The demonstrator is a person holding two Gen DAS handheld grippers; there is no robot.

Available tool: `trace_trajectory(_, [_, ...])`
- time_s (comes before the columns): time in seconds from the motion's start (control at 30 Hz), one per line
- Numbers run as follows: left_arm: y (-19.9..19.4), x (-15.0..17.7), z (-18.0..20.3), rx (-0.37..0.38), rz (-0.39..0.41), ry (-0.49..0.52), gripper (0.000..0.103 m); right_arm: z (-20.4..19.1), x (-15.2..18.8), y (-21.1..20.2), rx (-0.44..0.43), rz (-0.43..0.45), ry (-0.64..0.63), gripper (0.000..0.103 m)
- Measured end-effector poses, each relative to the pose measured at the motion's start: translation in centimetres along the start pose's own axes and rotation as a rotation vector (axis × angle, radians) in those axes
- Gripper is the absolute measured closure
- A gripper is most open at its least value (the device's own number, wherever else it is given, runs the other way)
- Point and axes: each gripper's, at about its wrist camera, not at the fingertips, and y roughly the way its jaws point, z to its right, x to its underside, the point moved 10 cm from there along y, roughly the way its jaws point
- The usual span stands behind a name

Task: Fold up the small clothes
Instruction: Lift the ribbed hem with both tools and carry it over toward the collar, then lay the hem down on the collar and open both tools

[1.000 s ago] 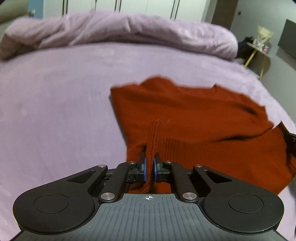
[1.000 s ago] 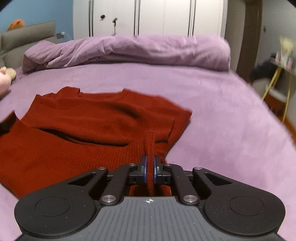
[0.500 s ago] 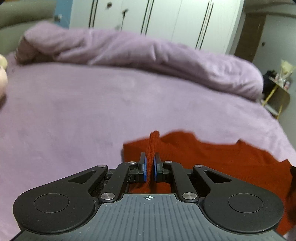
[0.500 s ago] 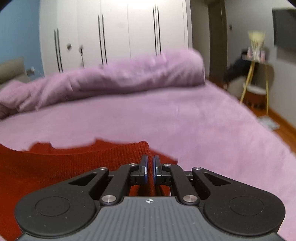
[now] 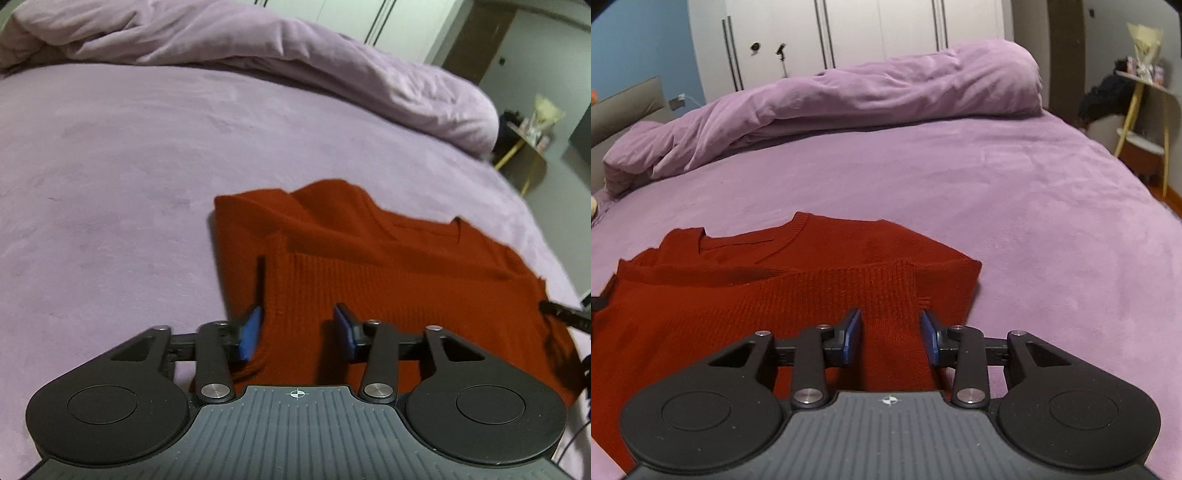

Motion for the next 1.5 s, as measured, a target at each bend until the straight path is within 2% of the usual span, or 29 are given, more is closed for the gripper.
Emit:
trace_trajectory(0.03, [0.0,0.1,0.0,-0.022,-0.004,0.013,0.095,-0.2,0.0,0.1,0.011,-0.003,-0.019,0.081])
trace_trajectory(0.07, [0.2,0.2,0.1,-0.044,-0.009,0.027,0.095,-0.4,0.1,0.2,0.021,-0.004,-0.04,0.092])
trace_trajectory(0.1, [0.2,0.2,0.2,-0.048,0.0,0.037,0.095,-0.8,0.1,0.2,0.021,-0.005,-0.057,0.097])
trace_trajectory(0.17, [-0.3,0.0,0.4,-0.06,0.022,0.062,0.096,-1.4,0.0,-0.1,0.036,0.009,-0.101,0.098])
trace_trajectory(0.23, [-1.6,-1.1,0.5,-0.109,0.082,0.08,0.096,-1.8,-0.6,-0.9,0.056,0.045,-0.133,0.099])
trace_trajectory(0.4, [-4.5,-7.2,1.2,-0.155,0.255,0.049,0.096,-1.9,-5.3,-4.1,0.131,0.238,-0.147,0.099])
trace_trajectory(0.5, [-3.7,-10.1,1.8,-0.217,0.315,0.062,0.095,-1.4,-7.8,-3.2,0.213,0.281,-0.131,0.099])
trace_trajectory(0.57, [-1.9,-10.8,2.0,-0.279,0.321,0.078,0.089,-1.0,-8.7,-1.4,0.253,0.274,-0.114,0.099])
trace_trajectory(0.63, [0.0,-10.6,1.6,-0.349,0.295,0.069,0.072,-0.9,-9.2,0.5,0.264,0.259,-0.106,0.098])
trace_trajectory(0.67, [0.5,-10.2,1.4,-0.363,0.278,0.056,0.07,-0.7,-9.1,1.5,0.282,0.242,-0.107,0.098])
trace_trajectory(0.7, [0.6,-9.6,1.6,-0.346,0.271,0.038,0.069,-0.4,-9.0,2.3,0.32,0.221,-0.099,0.098])
trace_trajectory(0.77, [0.5,-8.5,2.9,-0.257,0.288,0.012,0.058,-0.2,-8.9,2.3,0.332,0.233,-0.033,0.094])
trace_trajectory(0.8, [0.6,-8.0,3.8,-0.21,0.298,-0.003,0.049,-1.0,-8.8,1.9,0.273,0.26,0.025,0.092])
trace_trajectory(0.83, [1.1,-7.4,5.0,-0.165,0.297,-0.013,0.047,-2.5,-8.5,1.9,0.18,0.272,0.076,0.092])
trace_trajectory(0.9, [2.6,-6.7,6.6,-0.107,0.294,-0.034,0.046,-7.0,-7.2,2.5,-0.082,0.232,0.181,0.092])
trace_trajectory(0.97, [5.0,-5.9,7.6,-0.101,0.251,-0.054,0.042,-11.8,-5.3,4.0,-0.324,0.153,0.286,0.092])
trace_trajectory(1.03, [7.1,-5.3,7.3,-0.156,0.202,-0.028,0.043,-14.4,-3.3,6.0,-0.413,0.074,0.305,0.092])
trace_trajectory(1.07, [7.9,-4.9,6.5,-0.211,0.191,0.003,0.044,-14.8,-2.4,7.0,-0.39,0.054,0.276,0.093])
trace_trajectory(1.1, [8.2,-4.7,5.9,-0.227,0.192,0.019,0.045,-14.5,-2.1,7.3,-0.373,0.074,0.246,0.093])
trace_trajectory(1.17, [7.8,-4.9,4.7,-0.206,0.216,0.02,0.049,-11.7,-2.3,7.5,-0.26,0.104,0.182,0.096])
trace_trajectory(1.2, [7.4,-4.8,4.2,-0.204,0.219,0.02,0.058,-10.0,-2.4,7.3,-0.229,0.12,0.159,0.097])
trace_trajectory(1.23, [7.1,-4.8,3.6,-0.196,0.222,0.027,0.065,-7.8,-2.3,7.2,-0.157,0.129,0.142,0.097])
trace_trajectory(1.27, [6.8,-4.6,3.1,-0.186,0.228,0.029,0.068,-5.0,-2.1,6.9,-0.09,0.131,0.15,0.099])
trace_trajectory(1.33, [6.2,-4.2,2.2,-0.159,0.238,0.015,0.08,-0.6,-2.0,5.9,-0.081,0.147,0.255,0.103])
trace_trajectory(1.37, [5.8,-4.2,1.6,-0.147,0.247,-0.007,0.08,1.3,-2.0,5.2,-0.052,0.162,0.288,0.103])
trace_trajectory(1.43, [5.0,-4.0,0.5,-0.182,0.251,-0.04,0.078,3.3,-2.0,4.6,0.007,0.179,0.309,0.103])
trace_trajectory(1.5, [4.3,-3.7,-0.5,-0.174,0.238,-0.074,0.075,3.3,-1.9,4.6,0.03,0.176,0.296,0.103])
